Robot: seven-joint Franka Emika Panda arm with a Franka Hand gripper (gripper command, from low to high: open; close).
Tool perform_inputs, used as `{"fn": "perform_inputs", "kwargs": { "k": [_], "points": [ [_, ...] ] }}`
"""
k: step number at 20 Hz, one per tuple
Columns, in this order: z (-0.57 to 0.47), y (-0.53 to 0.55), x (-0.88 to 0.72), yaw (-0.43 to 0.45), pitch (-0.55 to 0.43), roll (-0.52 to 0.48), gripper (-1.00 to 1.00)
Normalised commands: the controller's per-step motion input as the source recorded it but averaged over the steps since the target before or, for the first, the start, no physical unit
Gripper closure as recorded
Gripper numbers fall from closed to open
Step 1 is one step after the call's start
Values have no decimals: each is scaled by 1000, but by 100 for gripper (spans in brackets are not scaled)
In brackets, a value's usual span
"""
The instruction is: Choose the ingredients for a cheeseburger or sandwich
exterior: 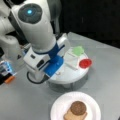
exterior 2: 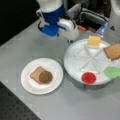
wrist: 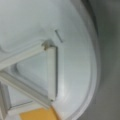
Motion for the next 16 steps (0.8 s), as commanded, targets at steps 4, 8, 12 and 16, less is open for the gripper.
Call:
{"fn": "perform_inputs", "kwargs": {
  "k": [4, 8, 12, 16],
  "points": [
    [-34, 472, -444, 48, -56, -325, -100],
    [-155, 357, -287, 65, 10, -286, -100],
    [-273, 162, -177, 119, -25, -203, -100],
    [-283, 112, -114, 75, -117, -76, -100]
  ]
}}
